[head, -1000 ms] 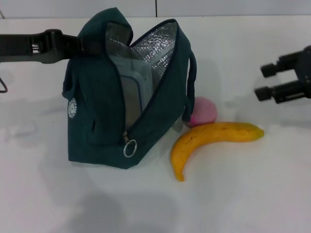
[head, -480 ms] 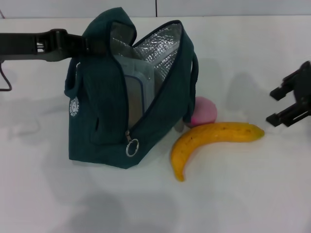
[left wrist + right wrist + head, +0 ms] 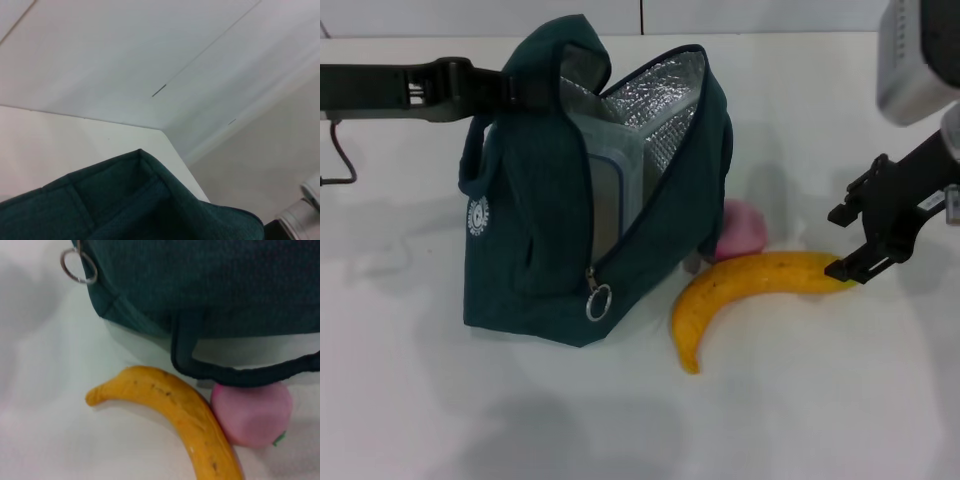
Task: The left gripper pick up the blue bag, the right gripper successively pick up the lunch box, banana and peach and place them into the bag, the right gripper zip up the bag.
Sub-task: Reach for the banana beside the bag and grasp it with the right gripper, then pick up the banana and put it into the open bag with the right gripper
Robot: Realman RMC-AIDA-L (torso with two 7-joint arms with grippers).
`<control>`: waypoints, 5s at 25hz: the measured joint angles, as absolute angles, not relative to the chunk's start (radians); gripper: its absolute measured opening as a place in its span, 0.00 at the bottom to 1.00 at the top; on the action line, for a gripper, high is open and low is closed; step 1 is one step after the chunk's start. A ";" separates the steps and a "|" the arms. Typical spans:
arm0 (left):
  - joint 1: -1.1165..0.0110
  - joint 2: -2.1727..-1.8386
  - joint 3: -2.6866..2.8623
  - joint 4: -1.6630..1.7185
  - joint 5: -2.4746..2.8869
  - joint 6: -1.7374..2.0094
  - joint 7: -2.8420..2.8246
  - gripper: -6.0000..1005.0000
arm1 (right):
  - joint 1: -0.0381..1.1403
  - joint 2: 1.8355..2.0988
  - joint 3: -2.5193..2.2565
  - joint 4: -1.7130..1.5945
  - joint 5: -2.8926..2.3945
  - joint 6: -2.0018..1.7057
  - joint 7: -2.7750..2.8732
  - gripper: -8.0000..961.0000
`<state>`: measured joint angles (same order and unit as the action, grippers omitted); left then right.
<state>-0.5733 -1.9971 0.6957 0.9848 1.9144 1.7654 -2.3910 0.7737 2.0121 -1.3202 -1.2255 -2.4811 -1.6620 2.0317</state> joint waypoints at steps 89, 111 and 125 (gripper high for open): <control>-0.577 -1.995 0.696 0.979 1.918 1.770 -2.396 0.05 | 0.720 2.014 -1.199 -1.336 -2.238 -1.910 1.980 0.46; -0.589 -1.999 0.698 0.979 1.921 1.783 -2.402 0.05 | 0.995 1.997 -1.137 -1.572 -2.519 -1.901 2.141 0.46; -0.591 -2.003 0.710 0.977 1.917 1.782 -2.402 0.05 | 1.038 2.022 -1.394 -1.572 -2.608 -1.733 2.161 0.46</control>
<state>-0.5909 -2.0030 0.7102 0.9771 1.9170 1.7822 -2.4019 1.0383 2.0223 -1.3936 -1.5723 -2.6084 -1.7330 2.1609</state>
